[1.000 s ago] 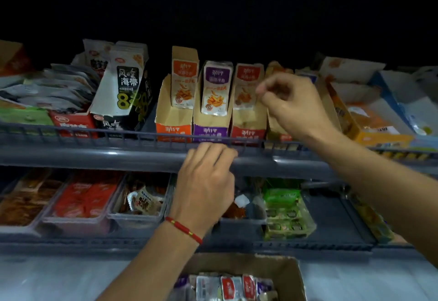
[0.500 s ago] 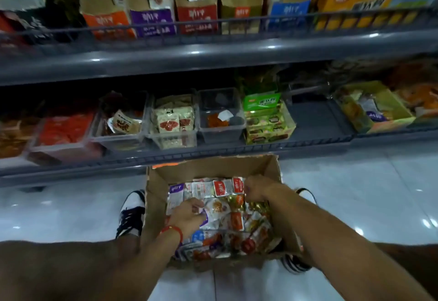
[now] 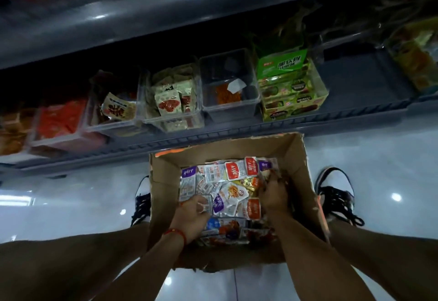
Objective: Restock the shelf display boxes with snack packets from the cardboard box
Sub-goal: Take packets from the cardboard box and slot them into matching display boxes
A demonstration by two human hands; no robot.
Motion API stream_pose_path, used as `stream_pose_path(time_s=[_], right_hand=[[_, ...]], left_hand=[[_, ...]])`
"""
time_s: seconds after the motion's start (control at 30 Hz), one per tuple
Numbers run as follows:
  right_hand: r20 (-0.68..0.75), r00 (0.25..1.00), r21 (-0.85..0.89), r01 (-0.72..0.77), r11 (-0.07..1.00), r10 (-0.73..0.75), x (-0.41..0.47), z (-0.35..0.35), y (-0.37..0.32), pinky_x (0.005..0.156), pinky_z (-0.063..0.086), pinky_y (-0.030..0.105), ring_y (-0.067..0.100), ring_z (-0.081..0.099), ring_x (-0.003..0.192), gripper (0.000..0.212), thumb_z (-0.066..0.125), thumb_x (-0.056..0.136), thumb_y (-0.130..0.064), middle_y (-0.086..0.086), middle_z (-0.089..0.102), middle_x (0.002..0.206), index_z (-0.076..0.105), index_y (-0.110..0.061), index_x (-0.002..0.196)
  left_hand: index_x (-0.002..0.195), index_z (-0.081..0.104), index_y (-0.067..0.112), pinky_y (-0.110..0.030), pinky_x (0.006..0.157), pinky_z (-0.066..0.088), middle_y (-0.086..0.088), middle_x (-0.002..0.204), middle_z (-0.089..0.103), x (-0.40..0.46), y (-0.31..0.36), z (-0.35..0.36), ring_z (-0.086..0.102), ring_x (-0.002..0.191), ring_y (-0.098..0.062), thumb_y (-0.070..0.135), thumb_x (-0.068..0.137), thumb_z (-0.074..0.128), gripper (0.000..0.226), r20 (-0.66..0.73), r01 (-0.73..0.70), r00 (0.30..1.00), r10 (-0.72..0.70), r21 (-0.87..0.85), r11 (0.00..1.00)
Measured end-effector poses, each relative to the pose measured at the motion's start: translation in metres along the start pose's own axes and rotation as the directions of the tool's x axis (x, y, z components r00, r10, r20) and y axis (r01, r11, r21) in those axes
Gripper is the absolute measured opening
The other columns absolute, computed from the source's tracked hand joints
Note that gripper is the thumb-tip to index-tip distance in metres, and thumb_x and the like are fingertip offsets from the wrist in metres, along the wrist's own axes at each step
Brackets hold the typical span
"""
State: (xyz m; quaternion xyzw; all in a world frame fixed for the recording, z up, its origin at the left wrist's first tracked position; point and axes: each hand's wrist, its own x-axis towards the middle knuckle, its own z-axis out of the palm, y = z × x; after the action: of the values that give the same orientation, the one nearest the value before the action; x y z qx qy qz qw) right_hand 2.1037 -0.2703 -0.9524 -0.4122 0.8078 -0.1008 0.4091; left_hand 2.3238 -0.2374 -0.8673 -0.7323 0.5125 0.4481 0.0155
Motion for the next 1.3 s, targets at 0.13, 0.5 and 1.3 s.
stream_pose_path(time_s=[0.13,0.5,1.3], right_hand=[[0.033,0.999,0.17,0.006,0.985,-0.012,-0.001,-0.001,0.004,0.088,0.057,0.043,0.033,0.068,0.099,0.037,0.049,0.102,-0.041,0.014,0.07,0.106,0.065,-0.012,0.118],[0.362,0.791,0.426,0.331,0.842,-0.494,-0.101,-0.066,-0.074,0.089,0.056,0.031,0.012,0.072,0.096,0.024,0.078,0.088,-0.022,-0.003,0.077,0.101,0.073,-0.021,0.111],[0.495,0.814,0.623,-0.089,0.777,-0.304,-0.146,-0.12,-0.087,0.071,0.06,0.04,0.025,0.073,0.083,0.032,0.065,0.092,-0.002,0.016,0.075,0.104,0.062,-0.003,0.124]], left_hand=[[0.117,0.064,0.021,-0.012,0.071,0.047,0.001,0.106,0.066,0.001,0.012,0.007,0.063,0.097,-0.017,0.008,0.094,0.062,0.026,-0.042,0.011,0.999,-0.015,-0.079,0.997],[0.134,0.056,0.021,-0.046,0.083,0.061,-0.009,0.119,0.072,-0.036,0.061,-0.016,0.068,0.109,-0.03,0.052,0.084,0.075,0.062,0.187,0.163,0.982,0.011,-0.885,0.436],[0.099,0.064,0.01,-0.038,0.06,0.06,-0.014,0.094,0.076,-0.065,0.047,-0.07,0.074,0.074,-0.026,-0.01,0.089,0.066,0.022,-0.087,-0.076,0.996,-0.023,-0.947,0.312]])
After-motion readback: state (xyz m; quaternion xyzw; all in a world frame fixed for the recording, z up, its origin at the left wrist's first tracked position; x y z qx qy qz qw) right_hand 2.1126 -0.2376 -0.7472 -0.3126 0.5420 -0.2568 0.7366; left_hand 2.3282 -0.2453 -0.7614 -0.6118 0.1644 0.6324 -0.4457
